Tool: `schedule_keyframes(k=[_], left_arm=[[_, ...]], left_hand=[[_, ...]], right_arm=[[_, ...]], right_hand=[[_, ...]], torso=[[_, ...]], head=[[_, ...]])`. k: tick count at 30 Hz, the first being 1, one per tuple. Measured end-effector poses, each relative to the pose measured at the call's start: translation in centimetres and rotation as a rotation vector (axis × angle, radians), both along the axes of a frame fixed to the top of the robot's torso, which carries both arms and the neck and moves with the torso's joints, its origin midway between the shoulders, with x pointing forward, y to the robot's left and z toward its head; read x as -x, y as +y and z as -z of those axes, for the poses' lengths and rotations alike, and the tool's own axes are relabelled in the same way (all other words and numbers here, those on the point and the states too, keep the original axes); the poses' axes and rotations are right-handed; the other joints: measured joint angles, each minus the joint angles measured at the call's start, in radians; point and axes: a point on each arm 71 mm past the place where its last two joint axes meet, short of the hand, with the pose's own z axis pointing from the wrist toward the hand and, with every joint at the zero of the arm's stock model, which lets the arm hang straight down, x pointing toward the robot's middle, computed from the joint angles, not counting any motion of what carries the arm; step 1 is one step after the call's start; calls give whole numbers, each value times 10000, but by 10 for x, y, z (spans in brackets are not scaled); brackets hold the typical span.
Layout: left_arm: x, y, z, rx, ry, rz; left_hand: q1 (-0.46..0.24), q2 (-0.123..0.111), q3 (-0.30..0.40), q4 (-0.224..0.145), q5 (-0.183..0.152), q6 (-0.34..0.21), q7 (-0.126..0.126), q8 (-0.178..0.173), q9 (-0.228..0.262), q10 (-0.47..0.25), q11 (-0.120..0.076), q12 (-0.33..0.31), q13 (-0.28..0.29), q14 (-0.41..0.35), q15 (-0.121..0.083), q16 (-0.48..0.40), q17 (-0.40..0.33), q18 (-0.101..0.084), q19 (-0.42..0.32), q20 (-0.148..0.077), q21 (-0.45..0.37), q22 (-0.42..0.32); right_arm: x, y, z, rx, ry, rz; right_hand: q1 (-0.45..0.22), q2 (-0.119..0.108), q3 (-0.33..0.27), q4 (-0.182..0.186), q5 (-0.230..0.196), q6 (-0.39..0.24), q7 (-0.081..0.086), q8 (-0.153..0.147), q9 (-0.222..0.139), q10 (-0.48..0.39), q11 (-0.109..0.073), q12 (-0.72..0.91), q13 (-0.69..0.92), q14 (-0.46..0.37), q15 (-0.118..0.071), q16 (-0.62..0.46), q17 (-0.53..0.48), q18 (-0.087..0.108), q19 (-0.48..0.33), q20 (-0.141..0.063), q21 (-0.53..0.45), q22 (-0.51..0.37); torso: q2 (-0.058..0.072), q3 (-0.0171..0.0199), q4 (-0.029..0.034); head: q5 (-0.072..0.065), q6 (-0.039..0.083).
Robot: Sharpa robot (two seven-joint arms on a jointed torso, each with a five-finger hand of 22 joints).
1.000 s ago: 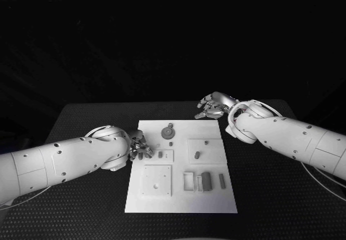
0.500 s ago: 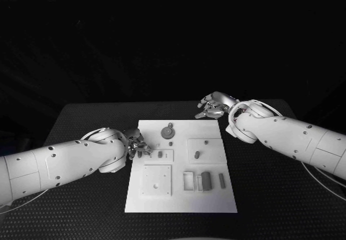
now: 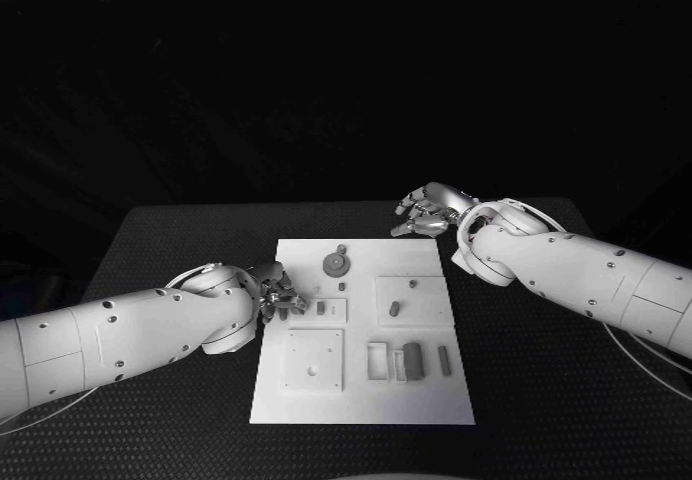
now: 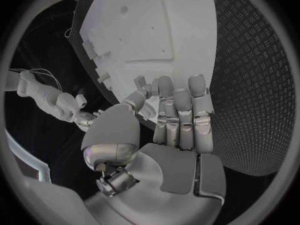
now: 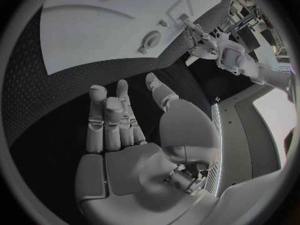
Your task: Assemble the parts on the task board
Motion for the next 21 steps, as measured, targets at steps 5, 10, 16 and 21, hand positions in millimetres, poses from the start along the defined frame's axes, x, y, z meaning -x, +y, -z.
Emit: schedule_keyframes(k=[5,10,16,21], left_arm=[[0,-2,1,-41,-95,30],[-1,-4,1,-113,-230,71],[-1,-4,1,-205,-314,103],[-2,-4,0,-272,-361,117]], left_hand=[[0,0,0,-1,23,0,0,37,16,35,-35,0,-1,3,1,0,9,-1,15,14,40,-1],[-1,1,28,27,29,0,0,37,13,68,-2,0,12,5,1,37,9,-1,17,13,41,-1],[-1,1,28,27,29,35,-35,37,14,68,-1,40,16,22,14,38,20,-1,20,12,41,-2],[-2,2,28,27,28,35,-35,36,12,104,-36,40,24,41,0,38,30,-1,41,-4,78,-3]], right_arm=[[0,0,0,0,4,4],[0,0,0,-1,6,5],[0,0,0,-2,8,7],[0,0,0,-3,9,7]], right_hand=[[0,0,0,0,0,31,29,0,0,-1,-1,0,0,1,-1,0,-1,0,0,1,0,0],[0,0,0,0,0,32,28,0,1,-1,-1,0,-1,3,0,0,-1,0,38,-7,0,0],[0,0,0,0,0,34,25,0,-9,-2,-3,0,0,24,7,0,-1,1,42,-10,0,0],[0,0,0,0,0,46,13,0,-9,-16,-17,0,7,26,8,0,-2,0,41,-9,0,0]], torso=[[1,0,-5],[2,0,-6],[3,4,-7],[4,3,-7]], head=[[-2,-8],[-8,-22],[-10,-32],[-11,-37]])
